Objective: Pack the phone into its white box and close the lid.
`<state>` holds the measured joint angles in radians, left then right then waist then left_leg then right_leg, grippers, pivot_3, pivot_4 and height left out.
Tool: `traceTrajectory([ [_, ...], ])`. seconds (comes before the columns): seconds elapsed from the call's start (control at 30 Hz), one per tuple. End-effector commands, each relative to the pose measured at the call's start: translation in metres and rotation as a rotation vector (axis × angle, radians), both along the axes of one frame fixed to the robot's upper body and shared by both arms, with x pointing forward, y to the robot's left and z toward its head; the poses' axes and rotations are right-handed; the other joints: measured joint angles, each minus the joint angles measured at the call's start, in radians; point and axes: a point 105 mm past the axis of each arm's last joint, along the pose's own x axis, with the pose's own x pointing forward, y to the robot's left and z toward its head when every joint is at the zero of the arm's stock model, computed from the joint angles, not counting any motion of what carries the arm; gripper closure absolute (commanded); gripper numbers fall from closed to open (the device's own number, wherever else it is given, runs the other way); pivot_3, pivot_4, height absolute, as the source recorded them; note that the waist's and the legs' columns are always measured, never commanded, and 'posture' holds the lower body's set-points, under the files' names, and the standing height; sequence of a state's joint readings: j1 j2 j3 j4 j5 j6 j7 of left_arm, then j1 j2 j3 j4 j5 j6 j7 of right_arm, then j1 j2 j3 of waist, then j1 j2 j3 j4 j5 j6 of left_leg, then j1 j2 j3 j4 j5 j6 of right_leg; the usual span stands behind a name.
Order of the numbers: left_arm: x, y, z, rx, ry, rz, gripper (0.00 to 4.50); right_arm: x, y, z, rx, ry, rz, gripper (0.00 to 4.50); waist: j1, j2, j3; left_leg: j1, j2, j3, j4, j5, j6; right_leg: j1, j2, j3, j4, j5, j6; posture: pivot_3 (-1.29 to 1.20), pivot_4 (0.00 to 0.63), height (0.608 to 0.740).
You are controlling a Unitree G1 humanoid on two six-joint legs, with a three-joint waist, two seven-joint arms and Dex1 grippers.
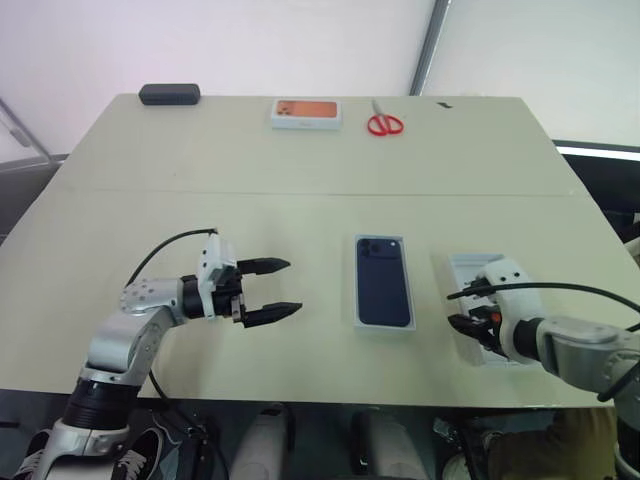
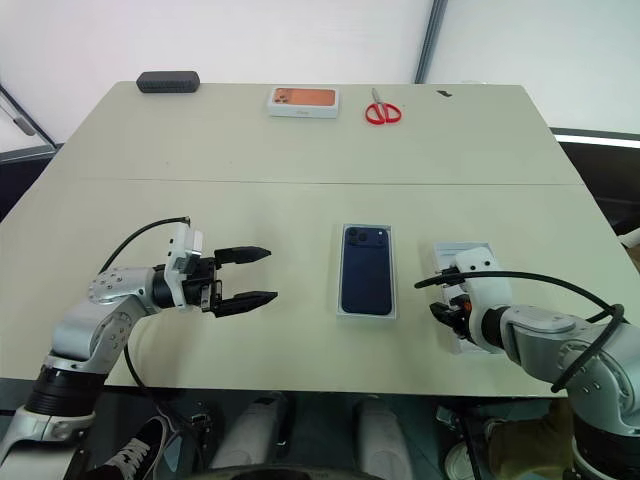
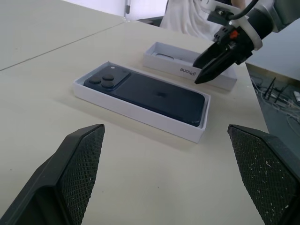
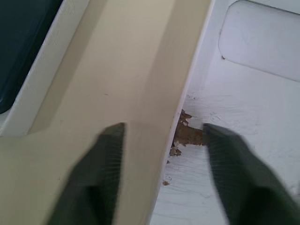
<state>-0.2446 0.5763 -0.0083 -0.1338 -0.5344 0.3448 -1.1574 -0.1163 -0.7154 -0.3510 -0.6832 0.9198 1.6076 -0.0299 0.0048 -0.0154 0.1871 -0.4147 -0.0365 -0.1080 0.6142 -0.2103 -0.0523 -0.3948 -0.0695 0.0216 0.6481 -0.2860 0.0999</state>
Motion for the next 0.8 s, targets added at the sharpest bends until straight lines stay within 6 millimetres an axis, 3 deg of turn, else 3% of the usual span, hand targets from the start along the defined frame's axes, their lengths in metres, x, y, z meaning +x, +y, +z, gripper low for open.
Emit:
traceTrajectory([
  [0.03, -0.002, -0.003, 0.009, -0.012, -0.041, -0.01, 0.04, -0.006, 0.006, -0.008, -0.039, 0.009, 0.003, 4.18, 0.0, 0.0, 0.0, 0.0, 0.0, 0.0, 0.0, 0.0, 0.0, 0.0, 0.001, 0.0, 0.0, 0.0, 0.0, 0.0, 0.15, 0.74],
  [0.07, -0.001, -0.003, 0.01, -0.012, -0.042, -0.005, 0.04, -0.007, 0.008, -0.011, -0.043, 0.013, 0.002, 4.46, -0.001, -0.001, 0.0, 0.0, 0.001, 0.0, 0.0, 0.0, 0.0, 0.0, 0.001, 0.0, 0.0, 0.0, 0.0, 0.0, 0.15, 0.74],
  [0.37, 0.0, 0.001, 0.01, -0.009, -0.04, 0.018, 0.04, 0.013, 0.008, 0.005, -0.033, -0.071, -0.046, 4.46, -0.02, -0.001, -0.001, 0.004, 0.002, 0.0, 0.0, 0.0, 0.0, 0.003, 0.003, 0.001, 0.0, -0.002, -0.003, 0.0, 0.15, 0.74],
  [0.63, 0.015, 0.007, 0.016, -0.054, -0.029, 0.121, 0.04, 0.05, 0.051, 0.068, 0.327, -0.299, 0.062, 4.46, -0.019, 0.002, 0.001, 0.004, 0.004, 0.0, -0.001, 0.0, 0.0, 0.002, 0.005, 0.002, 0.001, 0.001, 0.0, 0.0, 0.15, 0.74],
  [0.8, 0.028, 0.011, 0.023, -0.093, -0.036, 0.207, 0.04, 0.065, 0.08, 0.099, 0.677, -0.37, 0.109, 4.46, -0.02, 0.002, 0.001, 0.004, 0.003, 0.0, -0.001, 0.0, 0.0, 0.002, 0.005, 0.002, 0.002, 0.001, 0.001, 0.0, 0.15, 0.74],
])
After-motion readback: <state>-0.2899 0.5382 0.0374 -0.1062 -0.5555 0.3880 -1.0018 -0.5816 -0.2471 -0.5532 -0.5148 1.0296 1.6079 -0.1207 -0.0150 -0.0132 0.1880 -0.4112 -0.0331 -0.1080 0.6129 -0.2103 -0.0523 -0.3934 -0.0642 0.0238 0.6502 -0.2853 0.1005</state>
